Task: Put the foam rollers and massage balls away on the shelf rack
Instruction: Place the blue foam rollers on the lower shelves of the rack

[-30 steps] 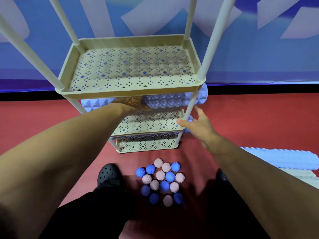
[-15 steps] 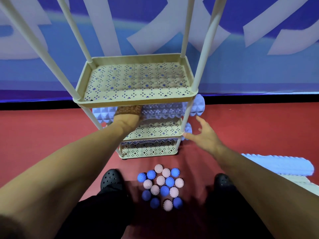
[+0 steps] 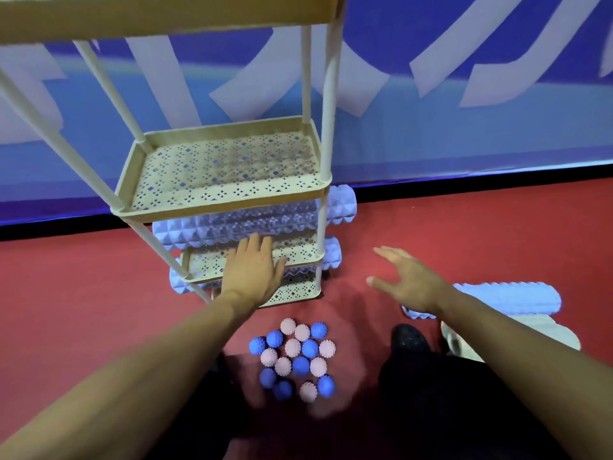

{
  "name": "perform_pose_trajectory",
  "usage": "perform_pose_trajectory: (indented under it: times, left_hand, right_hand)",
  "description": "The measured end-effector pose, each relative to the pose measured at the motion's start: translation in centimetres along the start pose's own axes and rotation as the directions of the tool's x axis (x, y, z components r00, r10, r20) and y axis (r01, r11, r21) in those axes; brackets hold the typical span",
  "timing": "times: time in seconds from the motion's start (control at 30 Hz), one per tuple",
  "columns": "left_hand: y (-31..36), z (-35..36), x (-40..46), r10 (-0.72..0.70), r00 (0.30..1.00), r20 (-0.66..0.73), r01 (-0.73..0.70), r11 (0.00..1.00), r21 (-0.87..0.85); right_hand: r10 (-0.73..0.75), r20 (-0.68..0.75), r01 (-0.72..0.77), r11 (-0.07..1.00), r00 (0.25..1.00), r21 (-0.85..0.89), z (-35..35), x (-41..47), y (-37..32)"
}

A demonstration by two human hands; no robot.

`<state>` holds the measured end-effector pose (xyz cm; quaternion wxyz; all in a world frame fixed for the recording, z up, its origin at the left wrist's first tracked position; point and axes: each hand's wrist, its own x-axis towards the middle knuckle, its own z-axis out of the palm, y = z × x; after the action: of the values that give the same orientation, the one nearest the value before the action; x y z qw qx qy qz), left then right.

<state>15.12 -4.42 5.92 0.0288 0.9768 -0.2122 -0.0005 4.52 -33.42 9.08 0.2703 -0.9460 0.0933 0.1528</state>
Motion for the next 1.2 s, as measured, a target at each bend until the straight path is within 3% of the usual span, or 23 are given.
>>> perform_pose_trajectory:
  times: [0.13, 0.3, 0.4, 0.53, 0.63, 0.77, 0.83, 0.97, 1.1, 1.2]
  left_hand:
    - [5.9, 2.9, -1.1, 0.12, 0.993, 0.019, -0.117, 0.986, -0.123]
    - [14.9, 7.7, -0.6, 0.108, 0.975, 0.195, -0.045, 0.951, -0.307]
    - [20.3, 11.1, 0.6, 0.087, 0.923, 0.374, 0.128, 0.848, -0.514]
    - [26.5, 14.9, 3.2, 0.02, 0.808, 0.589, 0.466, 0.589, -0.66]
    - [30.4, 17.4, 5.3, -0.014, 0.769, 0.639, 0.584, 0.42, -0.695]
    - [33.3, 21.0, 7.6, -0.087, 0.726, 0.682, 0.654, 0.396, -0.645]
    - [34.0, 23.2, 8.3, -0.111, 0.67, 0.734, 0.711, 0.379, -0.592]
    - [34.6, 28.5, 8.7, -0.072, 0.601, 0.796, 0.777, 0.286, -0.561]
    - [34.7, 29.9, 8.5, -0.085, 0.6, 0.796, 0.797, 0.143, -0.586]
    - [35.4, 26.7, 8.2, -0.04, 0.615, 0.787, 0.786, -0.043, -0.617]
  right_hand:
    - [0.196, 0.166, -0.194, 0.981, 0.967, -0.027, -1.8, -1.5, 4.4]
    - [0.293, 0.166, -0.273, 0.952, 0.942, -0.135, -3.3, -2.4, 8.9]
    - [0.305, 0.061, -0.295, 0.947, 0.951, -0.126, -4.8, -2.7, 10.6]
    - [0.261, -0.058, -0.267, 0.957, 0.963, -0.117, -6.5, -3.2, 12.8]
    - [0.276, -0.073, -0.282, 0.956, 0.958, -0.087, -7.2, -3.2, 14.6]
    - [0.274, -0.13, -0.282, 0.959, 0.953, -0.044, -7.7, -2.6, 16.3]
    - [0.274, -0.155, -0.283, 0.959, 0.949, -0.036, -8.0, -2.6, 17.0]
    - [0.274, -0.191, -0.284, 0.958, 0.943, -0.029, -8.7, -3.0, 18.1]
    - [0.291, -0.166, -0.299, 0.954, 0.942, -0.023, -9.2, -3.2, 18.8]
    - [0.296, -0.148, -0.301, 0.954, 0.944, -0.006, -9.3, -3.3, 19.0]
